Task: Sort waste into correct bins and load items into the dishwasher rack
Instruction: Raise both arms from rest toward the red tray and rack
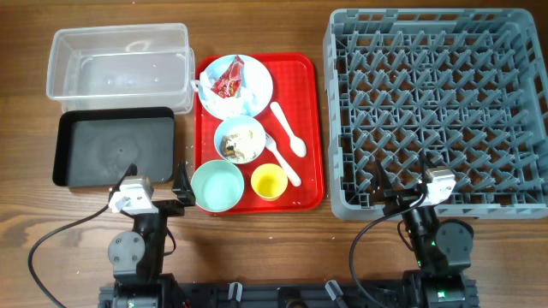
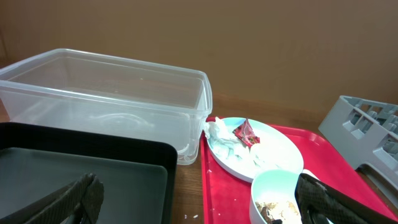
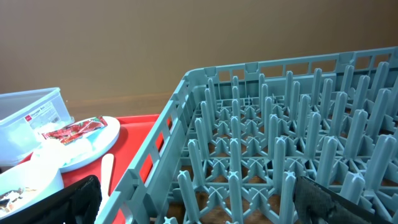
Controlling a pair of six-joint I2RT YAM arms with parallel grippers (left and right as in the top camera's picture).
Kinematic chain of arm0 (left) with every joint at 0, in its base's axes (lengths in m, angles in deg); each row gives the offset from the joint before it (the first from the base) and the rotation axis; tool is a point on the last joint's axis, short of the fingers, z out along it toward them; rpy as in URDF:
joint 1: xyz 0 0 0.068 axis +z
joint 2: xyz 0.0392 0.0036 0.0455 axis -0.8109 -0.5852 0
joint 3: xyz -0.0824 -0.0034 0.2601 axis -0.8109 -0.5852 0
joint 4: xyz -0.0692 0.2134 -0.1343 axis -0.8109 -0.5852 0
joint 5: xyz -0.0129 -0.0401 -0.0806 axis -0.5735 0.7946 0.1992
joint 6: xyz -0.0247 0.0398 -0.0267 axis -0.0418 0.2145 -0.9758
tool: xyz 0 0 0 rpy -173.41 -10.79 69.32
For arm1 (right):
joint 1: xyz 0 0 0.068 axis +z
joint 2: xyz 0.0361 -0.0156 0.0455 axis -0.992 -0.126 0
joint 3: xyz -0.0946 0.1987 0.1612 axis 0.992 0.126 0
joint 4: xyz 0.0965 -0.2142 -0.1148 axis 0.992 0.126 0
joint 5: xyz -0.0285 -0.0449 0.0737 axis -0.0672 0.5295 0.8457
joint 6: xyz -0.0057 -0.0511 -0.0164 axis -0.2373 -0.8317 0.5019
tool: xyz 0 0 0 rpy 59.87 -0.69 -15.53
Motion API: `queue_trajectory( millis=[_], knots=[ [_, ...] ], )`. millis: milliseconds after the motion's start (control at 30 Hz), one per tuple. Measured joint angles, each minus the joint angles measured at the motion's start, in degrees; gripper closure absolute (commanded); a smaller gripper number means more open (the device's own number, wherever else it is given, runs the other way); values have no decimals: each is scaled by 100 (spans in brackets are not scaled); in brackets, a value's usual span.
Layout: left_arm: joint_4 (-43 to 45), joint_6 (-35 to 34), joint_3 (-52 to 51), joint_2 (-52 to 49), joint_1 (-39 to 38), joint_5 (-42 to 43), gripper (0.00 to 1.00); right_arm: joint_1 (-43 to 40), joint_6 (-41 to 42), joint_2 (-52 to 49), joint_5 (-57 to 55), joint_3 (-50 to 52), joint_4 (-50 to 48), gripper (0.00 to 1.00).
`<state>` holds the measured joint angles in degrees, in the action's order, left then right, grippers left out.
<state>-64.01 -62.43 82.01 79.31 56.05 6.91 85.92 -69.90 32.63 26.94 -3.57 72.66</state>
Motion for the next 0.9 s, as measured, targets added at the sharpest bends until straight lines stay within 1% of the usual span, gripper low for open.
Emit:
queue_trajectory(
  millis=[433,533,733,900],
  knots=[
    [0,0,0,0,0,0,0,0,0,0,-2,0,0,0],
    [0,0,0,0,0,0,0,0,0,0,-201,0,-4,0],
    [26,-2,0,0,0,138,0,0,0,0,-417,0,-680,0],
    [304,-2,-2,0,0,219,0,0,-96,0,-367,0,-1003,0]
  ],
)
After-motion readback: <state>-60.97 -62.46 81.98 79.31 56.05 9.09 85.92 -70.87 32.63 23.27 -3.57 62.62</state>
